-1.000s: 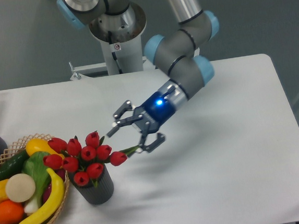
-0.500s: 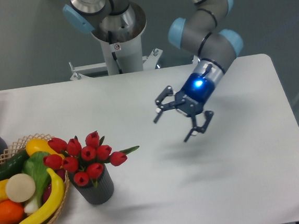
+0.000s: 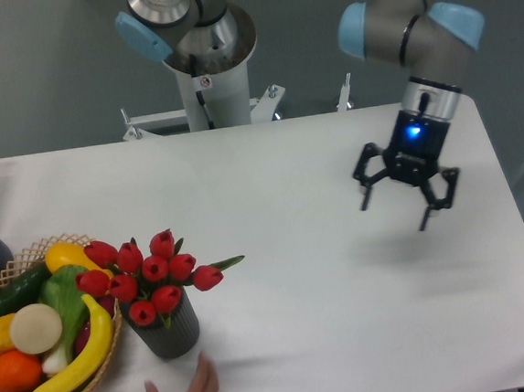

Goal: Insert the flowers into the vase

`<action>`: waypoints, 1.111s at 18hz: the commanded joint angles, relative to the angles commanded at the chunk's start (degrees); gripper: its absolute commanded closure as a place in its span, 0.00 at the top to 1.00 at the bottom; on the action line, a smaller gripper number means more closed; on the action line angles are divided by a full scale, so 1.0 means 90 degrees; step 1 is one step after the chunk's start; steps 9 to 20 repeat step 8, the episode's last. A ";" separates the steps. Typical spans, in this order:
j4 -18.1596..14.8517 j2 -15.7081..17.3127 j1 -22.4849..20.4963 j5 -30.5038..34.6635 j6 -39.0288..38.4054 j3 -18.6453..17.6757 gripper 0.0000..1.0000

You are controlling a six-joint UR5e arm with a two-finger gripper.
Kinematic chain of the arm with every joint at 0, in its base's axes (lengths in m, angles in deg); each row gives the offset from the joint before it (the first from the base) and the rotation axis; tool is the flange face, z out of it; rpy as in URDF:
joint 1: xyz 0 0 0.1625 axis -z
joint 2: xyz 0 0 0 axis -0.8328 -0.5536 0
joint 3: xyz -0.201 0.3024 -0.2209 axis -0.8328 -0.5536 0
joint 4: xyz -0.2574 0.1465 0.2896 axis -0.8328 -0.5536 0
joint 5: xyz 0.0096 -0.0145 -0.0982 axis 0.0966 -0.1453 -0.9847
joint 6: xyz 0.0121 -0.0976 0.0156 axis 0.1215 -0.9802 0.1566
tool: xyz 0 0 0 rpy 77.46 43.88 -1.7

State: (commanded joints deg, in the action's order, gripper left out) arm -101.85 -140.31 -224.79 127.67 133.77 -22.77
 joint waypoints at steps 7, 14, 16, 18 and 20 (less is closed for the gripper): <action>-0.0058 -0.0029 0.0576 0.1983 0.0400 0.0136 1.00; -0.0068 -0.0078 0.0615 0.2189 0.0400 0.0185 1.00; -0.0068 -0.0078 0.0615 0.2189 0.0400 0.0185 1.00; -0.0068 -0.0078 0.0615 0.2189 0.0400 0.0185 1.00; -0.0068 -0.0078 0.0615 0.2189 0.0400 0.0185 1.00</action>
